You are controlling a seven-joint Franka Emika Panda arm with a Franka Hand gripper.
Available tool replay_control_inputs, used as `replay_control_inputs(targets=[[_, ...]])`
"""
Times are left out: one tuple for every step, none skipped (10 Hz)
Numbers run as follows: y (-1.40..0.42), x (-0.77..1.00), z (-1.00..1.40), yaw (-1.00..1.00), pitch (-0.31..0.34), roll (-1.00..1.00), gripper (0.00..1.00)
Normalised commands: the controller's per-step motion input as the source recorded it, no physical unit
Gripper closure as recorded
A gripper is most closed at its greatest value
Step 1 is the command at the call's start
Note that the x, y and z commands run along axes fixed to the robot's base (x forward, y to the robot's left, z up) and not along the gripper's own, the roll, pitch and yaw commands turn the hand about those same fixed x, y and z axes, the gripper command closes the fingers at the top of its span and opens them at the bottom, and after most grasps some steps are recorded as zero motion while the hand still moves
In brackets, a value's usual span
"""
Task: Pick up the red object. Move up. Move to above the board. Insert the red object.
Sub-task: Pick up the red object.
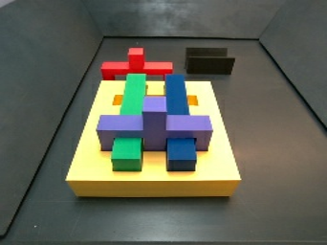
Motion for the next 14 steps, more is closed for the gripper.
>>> replay_control_inputs(targets=[[-0.25, -0.03, -0.07, 0.0, -0.056, -0.16, 0.0], [-0.94, -0.25, -0.11, 0.08, -0.063, 0.08, 0.0], [-1.0, -0.33, -0.19, 0.14, -0.124, 0.07, 0.0], [-1.0, -0.35, -0.2, 0.16, -0.154, 0.09, 0.0], [-0.98, -0.35, -0.2, 0.18, -0.156, 0.09, 0.0], [-0.98, -0.37, -0.24, 0.17, -0.143, 0.11, 0.0], [-0.97, -0.37, -0.26, 0.15, -0.143, 0.15, 0.0], [-0.95, -0.28, -0.25, 0.11, -0.107, 0.18, 0.0], [-0.95, -0.09, -0.25, 0.04, -0.043, 0.2, 0.0], [-0.89, 0.0, -0.23, 0.0, 0.0, 0.25, 0.0], [-0.69, 0.01, -0.29, -0.06, 0.021, 0.26, 0.0], [-0.35, 0.0, -0.31, -0.13, 0.011, 0.19, 0.0], [-0.11, 0.0, -0.38, -0.19, 0.043, 0.22, 0.0], [-0.03, 0.07, -0.39, -0.24, 0.073, 0.18, 0.0]])
